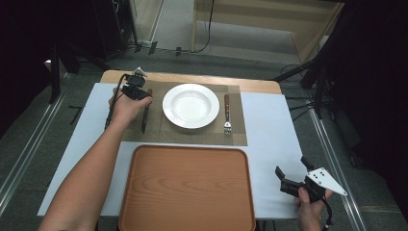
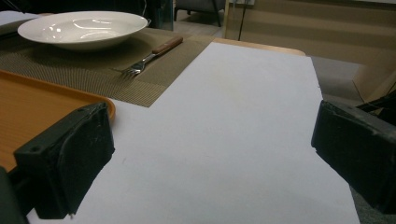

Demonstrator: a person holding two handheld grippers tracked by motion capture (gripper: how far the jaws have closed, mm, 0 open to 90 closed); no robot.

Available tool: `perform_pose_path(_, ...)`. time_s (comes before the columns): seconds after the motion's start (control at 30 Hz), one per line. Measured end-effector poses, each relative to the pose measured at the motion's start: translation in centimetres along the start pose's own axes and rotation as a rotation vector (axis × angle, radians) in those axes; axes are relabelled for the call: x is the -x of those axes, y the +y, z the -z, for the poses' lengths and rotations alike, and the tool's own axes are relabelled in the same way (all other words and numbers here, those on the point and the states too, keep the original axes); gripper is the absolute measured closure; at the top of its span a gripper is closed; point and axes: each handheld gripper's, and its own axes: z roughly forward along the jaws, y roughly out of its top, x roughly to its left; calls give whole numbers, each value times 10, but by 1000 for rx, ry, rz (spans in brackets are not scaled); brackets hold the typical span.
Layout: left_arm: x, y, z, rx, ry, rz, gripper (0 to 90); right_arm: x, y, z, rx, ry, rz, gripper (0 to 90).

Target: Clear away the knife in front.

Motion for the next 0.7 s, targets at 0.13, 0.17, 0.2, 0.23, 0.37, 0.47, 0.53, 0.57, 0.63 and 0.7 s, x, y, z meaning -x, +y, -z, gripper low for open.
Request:
perform_pose_path(0.13, -3, 1, -5, -15, -30, 23, 649, 0, 0, 0, 1, -2, 0, 0)
perform_pose_path(0.17, -3, 1, -6, -23, -26, 28, 649, 0, 0, 0, 1, -2, 1, 0)
perform_pose_path(0.2, -4, 1, -8, -28, -19, 25, 649, 0, 0, 0, 0, -3, 1, 0)
perform_pose_path(0.23, -4, 1, -10, -31, -20, 29, 650, 0, 0, 0, 1, -3, 0, 0)
perform_pose_path(0.37, -5, 1, -16, -56, -12, 34, 666, 0, 0, 0, 1, -4, -2, 0)
perform_pose_path(0.47, -4, 0, -19, -78, 16, 33, 666, 0, 0, 0, 0, -6, -1, 0)
perform_pose_path(0.53, -4, 0, -20, -81, 3, 47, 666, 0, 0, 0, 0, -8, -1, 0)
perform_pose_path(0.57, -4, 1, -20, -78, 12, 44, 666, 0, 0, -1, -1, -15, -1, 0)
perform_pose_path(0.63, -4, 1, -20, -80, 14, 46, 667, 1, 0, 0, -1, -18, -6, 0)
perform_pose_path(0.7, -4, 2, -22, -96, 16, 48, 668, 1, 0, -1, -2, -19, -4, 0)
